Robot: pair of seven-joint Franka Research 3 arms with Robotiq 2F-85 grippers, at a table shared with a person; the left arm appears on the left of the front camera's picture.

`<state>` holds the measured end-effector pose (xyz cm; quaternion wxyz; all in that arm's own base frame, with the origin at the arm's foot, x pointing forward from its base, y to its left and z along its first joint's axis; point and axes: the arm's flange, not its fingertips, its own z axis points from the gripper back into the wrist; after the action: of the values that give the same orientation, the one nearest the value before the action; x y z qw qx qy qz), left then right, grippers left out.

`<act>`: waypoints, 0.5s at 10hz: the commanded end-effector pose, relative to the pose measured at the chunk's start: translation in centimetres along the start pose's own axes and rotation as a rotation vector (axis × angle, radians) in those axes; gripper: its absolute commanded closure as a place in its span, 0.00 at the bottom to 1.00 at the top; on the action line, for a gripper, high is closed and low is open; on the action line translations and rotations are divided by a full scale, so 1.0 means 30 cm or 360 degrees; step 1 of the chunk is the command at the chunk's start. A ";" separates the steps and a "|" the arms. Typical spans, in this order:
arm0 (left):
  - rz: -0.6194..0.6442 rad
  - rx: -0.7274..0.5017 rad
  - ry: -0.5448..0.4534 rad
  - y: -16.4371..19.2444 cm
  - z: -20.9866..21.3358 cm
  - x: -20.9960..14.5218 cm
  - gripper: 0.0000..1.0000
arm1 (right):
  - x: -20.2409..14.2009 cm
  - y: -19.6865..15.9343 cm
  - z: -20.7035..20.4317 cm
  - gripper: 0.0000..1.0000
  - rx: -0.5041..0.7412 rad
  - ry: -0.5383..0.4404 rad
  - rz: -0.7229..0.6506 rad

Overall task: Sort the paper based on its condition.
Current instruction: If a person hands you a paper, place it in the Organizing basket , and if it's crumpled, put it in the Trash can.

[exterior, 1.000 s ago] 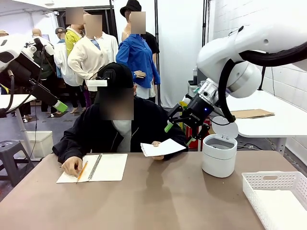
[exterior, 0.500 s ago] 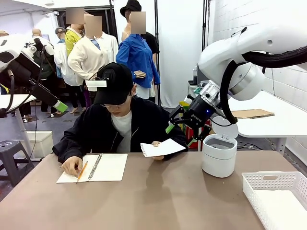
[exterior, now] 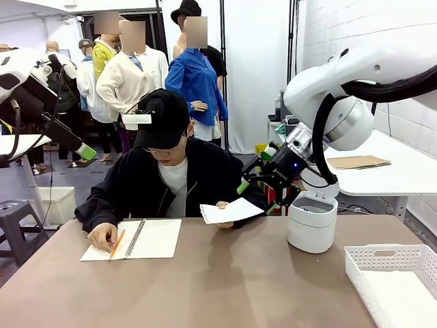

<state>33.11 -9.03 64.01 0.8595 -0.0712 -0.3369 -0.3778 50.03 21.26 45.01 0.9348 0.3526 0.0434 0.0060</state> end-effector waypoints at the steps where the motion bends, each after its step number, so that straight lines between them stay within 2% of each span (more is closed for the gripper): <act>1: 0.0003 0.0011 0.0015 -0.002 0.001 -0.003 0.00 | 0.023 -0.027 -0.034 0.00 0.0116 0.0070 -0.0085; 5: 0.0003 0.0011 0.0015 -0.002 0.001 -0.003 0.00 | 0.069 -0.111 -0.123 0.00 0.0286 0.0157 -0.0275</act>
<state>33.11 -9.03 64.01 0.8595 -0.0712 -0.3369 -0.3778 50.94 21.32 40.39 0.9029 0.4119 0.1113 -0.0522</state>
